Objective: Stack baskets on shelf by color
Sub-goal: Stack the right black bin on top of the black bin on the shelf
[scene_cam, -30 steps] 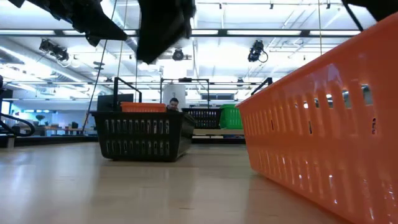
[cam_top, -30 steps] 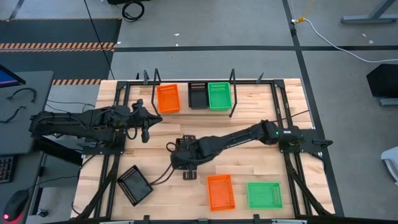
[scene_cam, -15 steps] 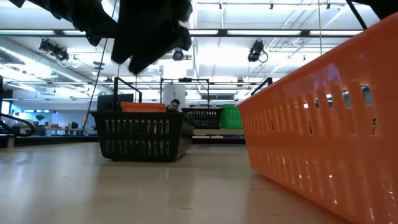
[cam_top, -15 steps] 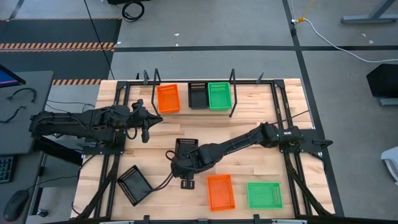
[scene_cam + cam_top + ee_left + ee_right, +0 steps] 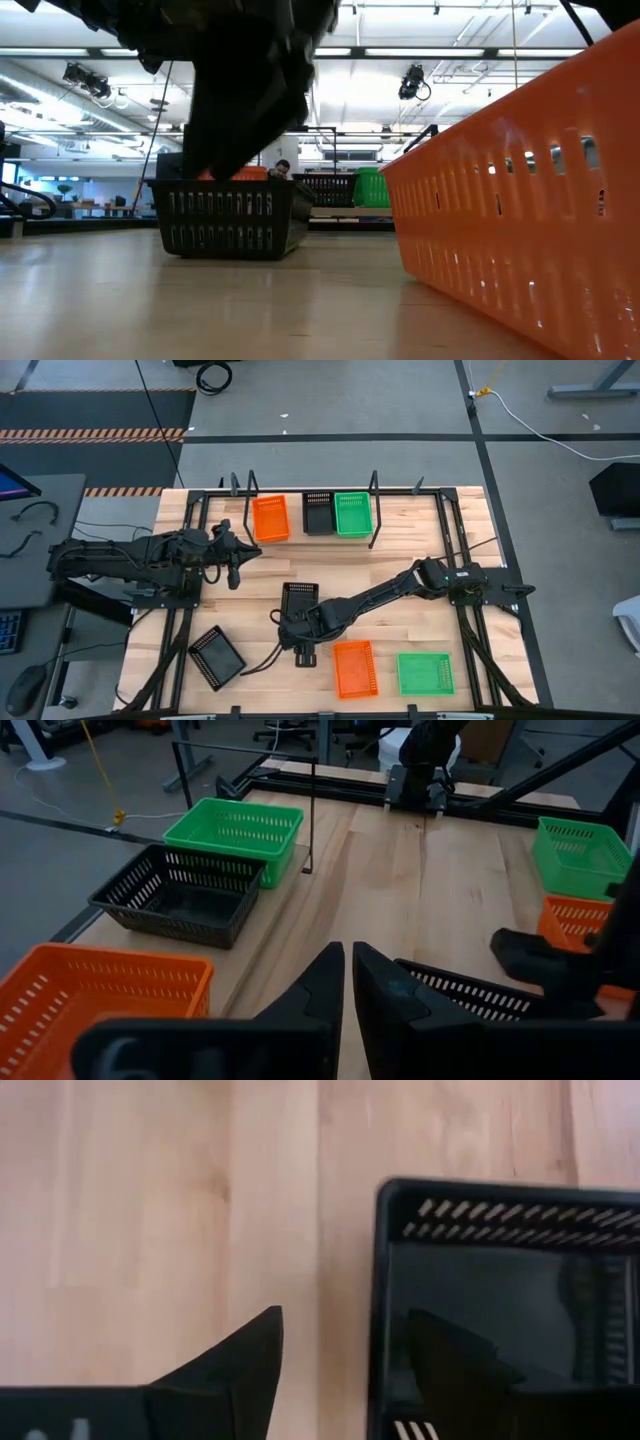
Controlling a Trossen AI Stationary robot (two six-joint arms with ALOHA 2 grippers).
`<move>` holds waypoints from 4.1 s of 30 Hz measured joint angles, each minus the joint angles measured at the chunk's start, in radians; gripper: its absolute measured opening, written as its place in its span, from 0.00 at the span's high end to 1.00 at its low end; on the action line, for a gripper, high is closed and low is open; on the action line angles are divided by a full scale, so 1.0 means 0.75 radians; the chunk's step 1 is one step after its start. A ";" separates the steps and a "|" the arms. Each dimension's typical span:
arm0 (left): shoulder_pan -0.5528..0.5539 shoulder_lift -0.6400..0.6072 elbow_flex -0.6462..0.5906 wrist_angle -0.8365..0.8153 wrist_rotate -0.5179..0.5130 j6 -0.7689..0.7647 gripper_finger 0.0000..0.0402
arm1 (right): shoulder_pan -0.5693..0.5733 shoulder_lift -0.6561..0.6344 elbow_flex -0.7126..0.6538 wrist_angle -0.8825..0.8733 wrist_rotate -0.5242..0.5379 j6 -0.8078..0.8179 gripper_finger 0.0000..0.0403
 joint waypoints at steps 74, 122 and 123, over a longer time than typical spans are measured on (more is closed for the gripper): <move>0.003 0.001 0.001 0.118 -0.001 0.150 0.93 | -0.830 -0.394 -0.273 -0.131 0.005 -1.022 0.99; 0.003 0.002 0.001 0.163 -0.055 0.199 0.93 | -0.754 -0.394 -0.281 -0.077 0.097 -0.883 0.87; 0.003 0.002 0.001 0.162 -0.055 0.198 0.93 | -0.750 -0.394 -0.281 -0.076 0.097 -0.885 0.92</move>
